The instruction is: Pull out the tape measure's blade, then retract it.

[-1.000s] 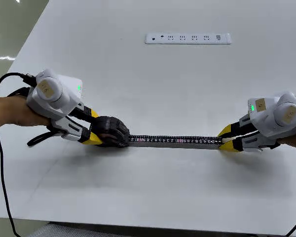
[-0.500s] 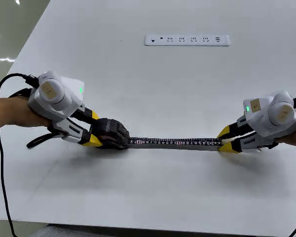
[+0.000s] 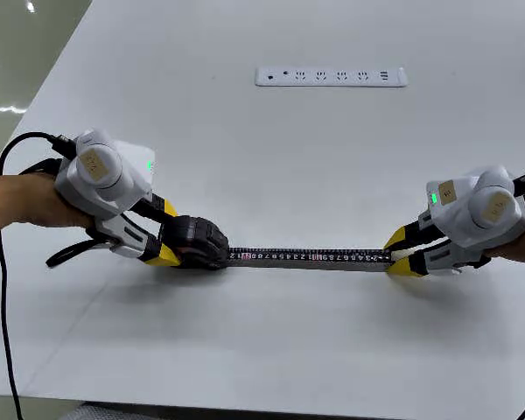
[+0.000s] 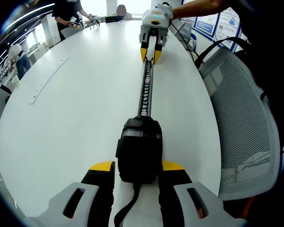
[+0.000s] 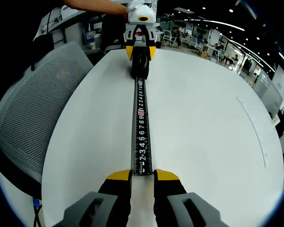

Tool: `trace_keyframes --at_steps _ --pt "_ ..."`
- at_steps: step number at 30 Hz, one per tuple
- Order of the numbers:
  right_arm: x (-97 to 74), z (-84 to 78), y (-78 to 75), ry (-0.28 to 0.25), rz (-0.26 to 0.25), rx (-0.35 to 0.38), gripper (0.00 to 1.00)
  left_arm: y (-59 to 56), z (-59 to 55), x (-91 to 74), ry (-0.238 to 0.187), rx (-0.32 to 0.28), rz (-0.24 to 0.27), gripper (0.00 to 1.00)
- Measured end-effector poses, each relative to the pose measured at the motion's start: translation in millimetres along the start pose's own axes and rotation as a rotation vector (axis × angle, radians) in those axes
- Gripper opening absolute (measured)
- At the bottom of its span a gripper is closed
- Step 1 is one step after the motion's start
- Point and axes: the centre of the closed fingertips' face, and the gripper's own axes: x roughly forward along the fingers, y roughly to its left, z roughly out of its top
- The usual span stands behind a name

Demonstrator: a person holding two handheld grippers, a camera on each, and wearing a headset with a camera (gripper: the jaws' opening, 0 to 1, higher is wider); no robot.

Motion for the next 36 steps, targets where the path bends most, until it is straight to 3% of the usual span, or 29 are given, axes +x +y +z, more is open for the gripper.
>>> trace_keyframes --at_steps 16,25,36 --pt "-14.0 -5.3 1.2 0.012 -0.023 0.0 0.31 0.3 -2.0 -15.4 -0.005 -0.041 0.031 0.41" --pt "-24.7 -7.8 6.6 0.003 -0.052 0.025 0.4 -13.5 -7.5 -21.4 -0.011 -0.083 0.03 0.51" --pt "-35.1 -7.8 17.5 -0.023 -0.083 0.085 0.51 -27.3 -7.3 -26.6 -0.074 -0.156 0.061 0.65"
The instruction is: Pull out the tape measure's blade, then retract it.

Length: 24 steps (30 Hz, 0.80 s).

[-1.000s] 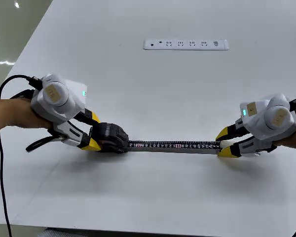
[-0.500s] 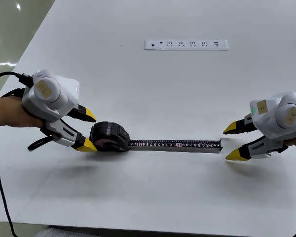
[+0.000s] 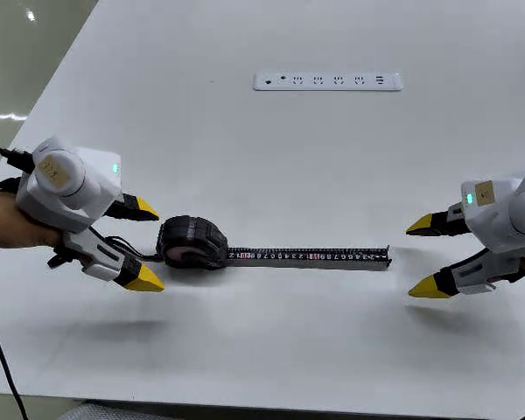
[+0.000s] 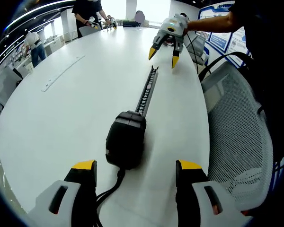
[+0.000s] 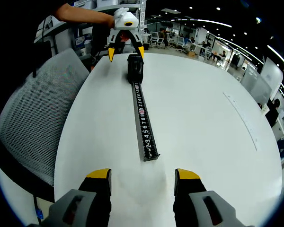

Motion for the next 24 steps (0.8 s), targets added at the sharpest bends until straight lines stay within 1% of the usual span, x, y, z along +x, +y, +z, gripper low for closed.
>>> trace_keyframes --at_steps 2,7,14,17,22,24 --pt "-1.6 0.2 2.9 -0.007 -0.004 0.014 0.53 -1.9 -0.2 -1.6 -0.006 -0.009 0.01 0.67" --pt "-5.3 -1.1 8.3 -0.019 -0.028 0.056 0.58 -5.3 1.2 -4.1 -0.048 -0.053 0.034 0.71" --pt "-9.8 -0.3 19.3 -0.047 -0.051 0.105 0.61 -15.6 -0.3 -4.1 -0.081 -0.095 0.058 0.76" --pt "-10.2 1.7 24.0 -0.062 -0.061 0.127 0.64 -18.5 0.3 -3.7 -0.1 -0.118 0.076 0.82" --pt "-12.2 3.5 28.4 -0.083 -0.084 0.159 0.68 -26.7 1.0 -3.6 -0.131 -0.151 0.093 0.84" --pt "-13.4 4.4 29.7 -0.087 -0.093 0.173 0.71 -28.6 2.3 -4.2 -0.154 -0.172 0.107 0.85"
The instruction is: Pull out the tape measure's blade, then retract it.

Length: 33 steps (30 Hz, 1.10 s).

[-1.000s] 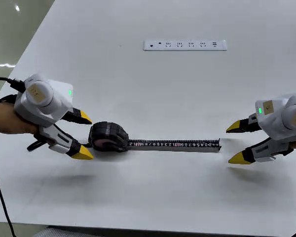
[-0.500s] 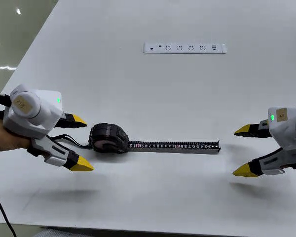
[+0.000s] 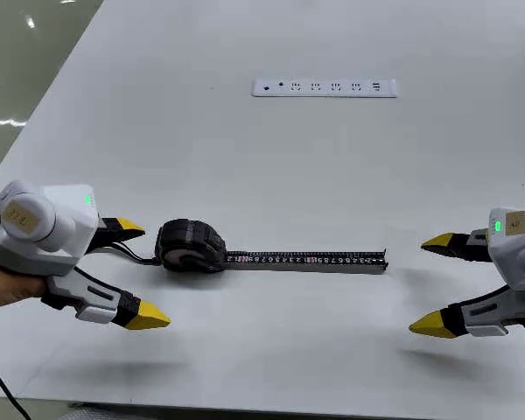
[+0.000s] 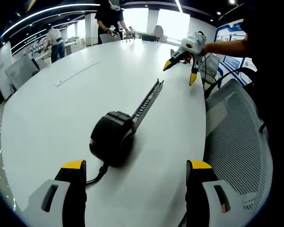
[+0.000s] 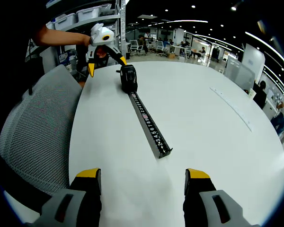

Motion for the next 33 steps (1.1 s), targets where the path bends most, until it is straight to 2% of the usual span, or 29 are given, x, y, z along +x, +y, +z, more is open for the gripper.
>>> trace_keyframes --at_steps 17,28,33 --pt "-5.2 2.8 14.3 -0.044 -0.055 0.125 0.84 -23.6 3.0 -3.0 -0.112 -0.142 0.092 0.97" --pt "-10.1 12.0 25.4 -0.084 -0.104 0.19 0.93 -29.9 6.7 -9.8 -0.156 -0.187 0.159 0.99" --pt "-10.6 14.7 29.0 -0.103 -0.112 0.21 0.94 -34.6 10.8 -13.0 -0.188 -0.203 0.191 0.99"
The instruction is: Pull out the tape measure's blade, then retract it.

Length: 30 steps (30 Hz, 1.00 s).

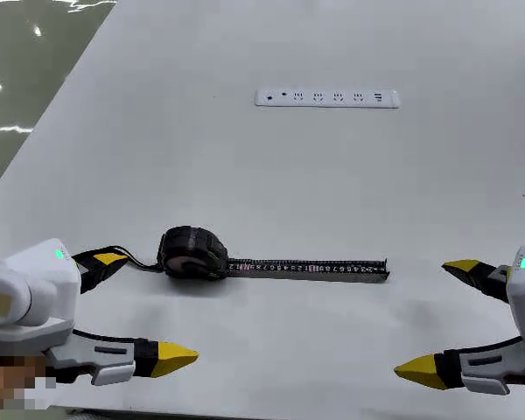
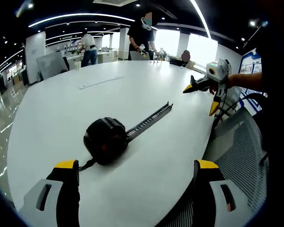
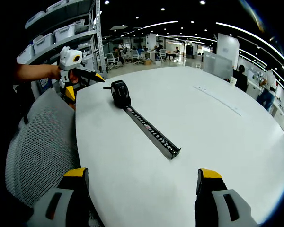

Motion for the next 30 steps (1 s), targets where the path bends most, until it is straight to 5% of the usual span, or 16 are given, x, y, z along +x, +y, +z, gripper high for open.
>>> trace_keyframes --at_steps 14,30 --pt "-2.7 12.5 8.5 -0.062 -0.066 0.064 0.99 -13.2 6.4 -4.4 -0.05 -0.049 0.084 0.99" --pt "1.9 31.6 33.3 -0.095 -0.117 0.162 0.99 -10.4 3.8 -7.2 -0.066 -0.114 0.175 0.99"
